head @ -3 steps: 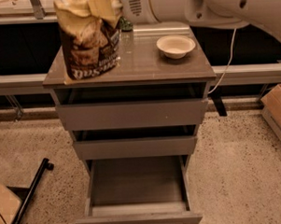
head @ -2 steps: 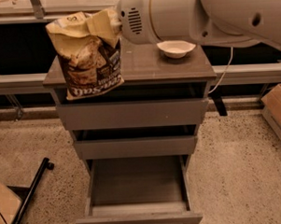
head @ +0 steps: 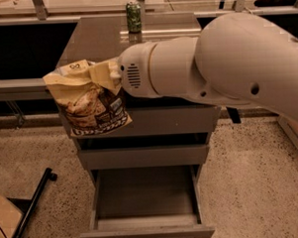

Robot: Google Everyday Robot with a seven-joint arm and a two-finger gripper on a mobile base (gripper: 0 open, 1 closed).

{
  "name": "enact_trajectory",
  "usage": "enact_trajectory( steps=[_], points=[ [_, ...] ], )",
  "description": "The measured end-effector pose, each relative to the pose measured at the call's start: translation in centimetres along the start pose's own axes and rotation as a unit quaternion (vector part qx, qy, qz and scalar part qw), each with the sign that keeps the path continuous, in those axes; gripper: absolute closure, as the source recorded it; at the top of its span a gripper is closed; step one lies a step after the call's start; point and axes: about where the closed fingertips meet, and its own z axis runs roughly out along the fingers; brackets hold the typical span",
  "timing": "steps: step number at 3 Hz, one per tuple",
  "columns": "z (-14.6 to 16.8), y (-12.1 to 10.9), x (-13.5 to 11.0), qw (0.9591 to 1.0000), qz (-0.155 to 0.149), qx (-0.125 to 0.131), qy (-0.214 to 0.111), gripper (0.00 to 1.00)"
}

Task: Place brown chip bag into bottom drawer

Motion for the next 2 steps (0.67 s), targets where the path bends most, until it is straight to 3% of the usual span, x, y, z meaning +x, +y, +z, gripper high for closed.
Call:
enact_trajectory(
  steps=[1,2],
  points=[
    [0.0,0.0,0.0,1.0000,-0.001,0.001,0.000,1.00],
    [-0.1,0.6,-1.0,0.9997,-0.021,0.010,-0.001,1.00]
  ],
)
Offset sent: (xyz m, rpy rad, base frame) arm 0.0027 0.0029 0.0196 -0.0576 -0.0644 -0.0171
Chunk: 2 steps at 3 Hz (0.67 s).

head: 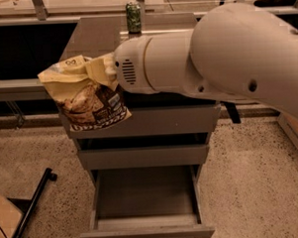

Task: Place brown chip bag into bottom drawer

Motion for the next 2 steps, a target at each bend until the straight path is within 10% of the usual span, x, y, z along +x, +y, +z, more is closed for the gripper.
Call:
enact_trajectory(
  steps=[2],
  points=[
    [2.0,-4.8,-8.7,0.9962,-0.053,0.001,-0.069,1.00]
  ],
)
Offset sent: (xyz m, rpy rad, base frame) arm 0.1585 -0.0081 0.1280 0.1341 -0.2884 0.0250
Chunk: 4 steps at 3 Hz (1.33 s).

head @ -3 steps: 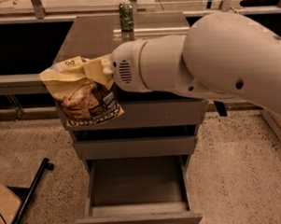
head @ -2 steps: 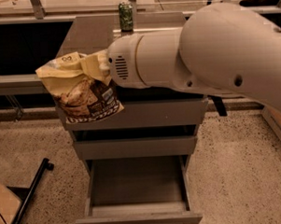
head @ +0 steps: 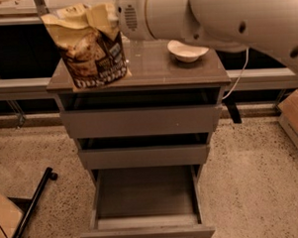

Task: Place brown chip bag into bottom drawer

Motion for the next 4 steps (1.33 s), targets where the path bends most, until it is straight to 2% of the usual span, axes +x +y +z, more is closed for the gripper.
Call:
enact_trajectory(
  steps=[1,2,3,4],
  points=[
    [3.9,-4.9,-3.0,0.9996,-0.010,-0.008,-0.026,1.00],
    [9.7,-11.1,-2.1,0.9999,-0.009,-0.004,-0.013,1.00],
    [17.6,-15.6,1.6,0.9997,0.003,-0.011,0.020,1.00],
    [19.6,-16.0,0.2,0.9999,-0.001,-0.012,0.006,0.82]
  ],
)
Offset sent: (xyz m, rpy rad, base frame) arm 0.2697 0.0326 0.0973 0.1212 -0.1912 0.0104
